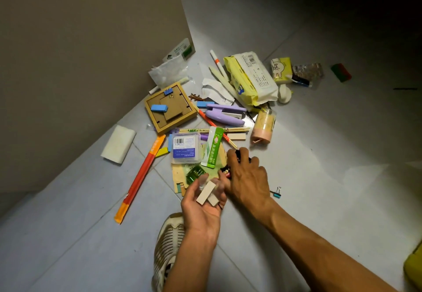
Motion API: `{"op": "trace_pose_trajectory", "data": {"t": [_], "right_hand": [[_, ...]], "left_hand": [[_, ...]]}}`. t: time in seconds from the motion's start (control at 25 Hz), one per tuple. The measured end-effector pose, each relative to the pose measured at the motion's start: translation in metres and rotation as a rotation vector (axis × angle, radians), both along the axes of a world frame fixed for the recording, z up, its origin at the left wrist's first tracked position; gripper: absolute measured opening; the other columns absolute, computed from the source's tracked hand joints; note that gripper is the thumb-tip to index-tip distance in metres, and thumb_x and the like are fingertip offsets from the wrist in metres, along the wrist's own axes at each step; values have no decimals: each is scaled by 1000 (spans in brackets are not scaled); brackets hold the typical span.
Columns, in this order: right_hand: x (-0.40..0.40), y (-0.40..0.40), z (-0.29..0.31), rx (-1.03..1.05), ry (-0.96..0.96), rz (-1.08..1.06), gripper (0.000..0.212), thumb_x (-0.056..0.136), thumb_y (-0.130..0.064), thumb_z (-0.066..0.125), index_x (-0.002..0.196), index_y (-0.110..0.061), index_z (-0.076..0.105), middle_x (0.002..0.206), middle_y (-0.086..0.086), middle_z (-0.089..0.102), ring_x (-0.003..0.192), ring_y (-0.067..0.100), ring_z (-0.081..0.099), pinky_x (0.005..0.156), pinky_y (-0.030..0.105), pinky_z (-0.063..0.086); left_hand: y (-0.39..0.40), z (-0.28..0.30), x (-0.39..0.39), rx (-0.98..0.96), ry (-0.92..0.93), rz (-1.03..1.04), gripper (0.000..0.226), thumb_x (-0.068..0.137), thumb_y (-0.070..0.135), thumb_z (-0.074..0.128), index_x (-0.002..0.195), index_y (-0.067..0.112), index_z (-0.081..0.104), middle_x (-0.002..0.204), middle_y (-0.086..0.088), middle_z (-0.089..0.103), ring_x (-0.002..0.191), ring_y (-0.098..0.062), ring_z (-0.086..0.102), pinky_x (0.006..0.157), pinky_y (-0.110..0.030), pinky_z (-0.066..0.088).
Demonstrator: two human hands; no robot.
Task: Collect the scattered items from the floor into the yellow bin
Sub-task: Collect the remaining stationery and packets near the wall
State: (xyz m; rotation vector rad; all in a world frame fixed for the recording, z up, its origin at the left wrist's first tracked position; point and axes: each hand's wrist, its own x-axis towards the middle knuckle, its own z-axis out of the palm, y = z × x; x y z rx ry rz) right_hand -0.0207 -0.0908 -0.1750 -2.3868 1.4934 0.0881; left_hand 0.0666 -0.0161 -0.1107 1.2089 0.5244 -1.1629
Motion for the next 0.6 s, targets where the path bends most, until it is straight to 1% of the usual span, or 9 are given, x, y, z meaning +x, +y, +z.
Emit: {"op": "trace_pose_trajectory", "data": {"t": [0.04,0.12,0.2,0.28,0.36,0.44,0.48,0.52,0.6], "right_hand": [[-2,-2,0,7,-43,-9,49,92,-60,44,125,-25,39,118,8,44,79,25,54,54,32,43],[-11,-11,2,30,-151,8,36,94,-53,48,117,-27,45,111,6,49,71,22,57,53,29,43],[-26,-20,6,120,-349,-62,26,93,-47,55,112,-29,53,108,1,57,76,19,60,60,29,48],[-41,-29,13,295,-569,-285,19,89,-40,66,104,-30,61,103,-6,63,84,12,61,68,22,49],[-53,-35,24,493,-771,-625,15,84,-29,75,98,-26,68,98,-6,67,83,10,64,62,15,48],[-66,-35,43,756,-1050,-966,15,82,-22,77,96,-20,73,90,0,70,67,12,67,49,16,48],[-72,-33,56,901,-1194,-1081,18,79,-21,78,95,-16,73,83,3,69,54,14,62,40,20,44],[-79,-29,72,1017,-1325,-1151,23,75,-23,80,94,-13,71,76,4,65,44,14,53,34,21,37],[-98,-19,112,1099,-1507,-1189,31,67,-30,81,91,-12,71,68,3,57,42,11,40,33,19,26]], "left_hand": [[0,-1,1,11,-1,0,34,71,28,65,97,6,71,86,-18,72,66,-27,69,54,-30,54],[-2,-4,-1,14,5,0,30,81,27,61,100,6,71,88,-18,73,68,-27,69,56,-30,54],[-6,-6,-5,15,25,-3,28,89,27,55,100,6,71,86,-17,73,67,-27,69,55,-29,54],[-9,-6,-9,12,40,-2,27,91,25,54,101,6,69,84,-17,72,66,-27,69,53,-28,53],[-11,-4,-12,10,44,-2,25,90,25,55,101,7,69,83,-16,72,67,-27,68,52,-28,52],[-15,-1,-19,-4,49,-32,23,89,24,56,99,7,68,84,-17,71,67,-28,69,52,-28,53],[-17,3,-25,-23,53,-59,21,88,23,57,97,7,68,85,-17,70,67,-28,69,53,-28,53],[-20,10,-34,-46,58,-96,20,84,23,59,95,8,68,86,-17,69,68,-29,69,53,-28,53],[-30,36,-62,-101,69,-183,25,76,24,63,94,8,68,89,-17,70,71,-32,70,56,-30,54]]}}
